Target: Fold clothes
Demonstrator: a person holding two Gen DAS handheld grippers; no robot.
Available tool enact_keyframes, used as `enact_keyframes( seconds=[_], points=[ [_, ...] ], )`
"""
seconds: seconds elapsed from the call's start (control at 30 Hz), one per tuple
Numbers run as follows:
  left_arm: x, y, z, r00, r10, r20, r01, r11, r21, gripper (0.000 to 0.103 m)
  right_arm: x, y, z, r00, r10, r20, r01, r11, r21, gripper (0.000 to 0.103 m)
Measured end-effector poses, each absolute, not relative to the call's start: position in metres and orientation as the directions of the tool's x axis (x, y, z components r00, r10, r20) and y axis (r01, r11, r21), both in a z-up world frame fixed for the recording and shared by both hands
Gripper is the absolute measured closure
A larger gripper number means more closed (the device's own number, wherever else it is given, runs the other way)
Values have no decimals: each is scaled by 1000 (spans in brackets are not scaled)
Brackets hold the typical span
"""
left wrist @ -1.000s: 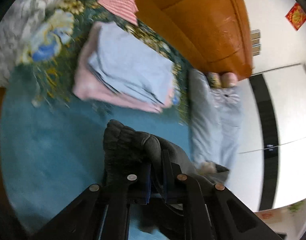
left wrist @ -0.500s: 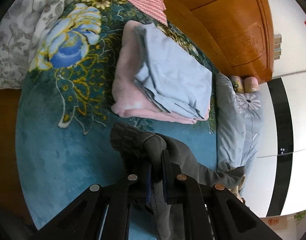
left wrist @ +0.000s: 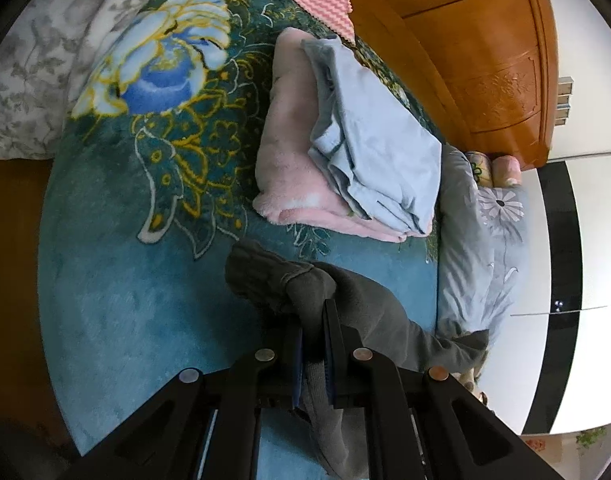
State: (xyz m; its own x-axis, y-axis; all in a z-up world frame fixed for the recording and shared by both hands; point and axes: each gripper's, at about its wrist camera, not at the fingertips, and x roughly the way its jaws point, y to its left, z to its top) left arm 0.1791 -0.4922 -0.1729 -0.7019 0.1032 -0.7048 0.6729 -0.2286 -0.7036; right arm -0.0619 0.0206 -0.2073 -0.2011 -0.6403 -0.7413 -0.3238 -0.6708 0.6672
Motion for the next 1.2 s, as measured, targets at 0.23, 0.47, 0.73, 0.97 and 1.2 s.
enact_keyframes(
  seconds=[0.23, 0.47, 0.73, 0.97, 1.2],
  points=[
    [146, -460, -121, -761, 176, -624, 532, -382, -756, 95, -50, 70, -92, -411, -624, -665, -165, -666, 727, 92],
    [137, -403, -64, -797, 285, -533, 286, -599, -748, 95, 46, 125, 48, -662, -526, -533, 126, -780, 613, 93],
    [154, -400, -144, -554, 151, -819, 517, -708, -481, 94, 126, 152, -163, -318, -565, -761, -212, -740, 638, 92],
    [163, -401, -150, -518, 94, -850, 588, -683, -434, 95, 132, 168, -199, -252, -616, -746, -205, -720, 663, 79],
    [167, -411, -160, -505, 85, -859, 656, -609, -446, 95, 164, 271, -196, -416, -518, -748, -383, -646, 660, 58]
  ],
)
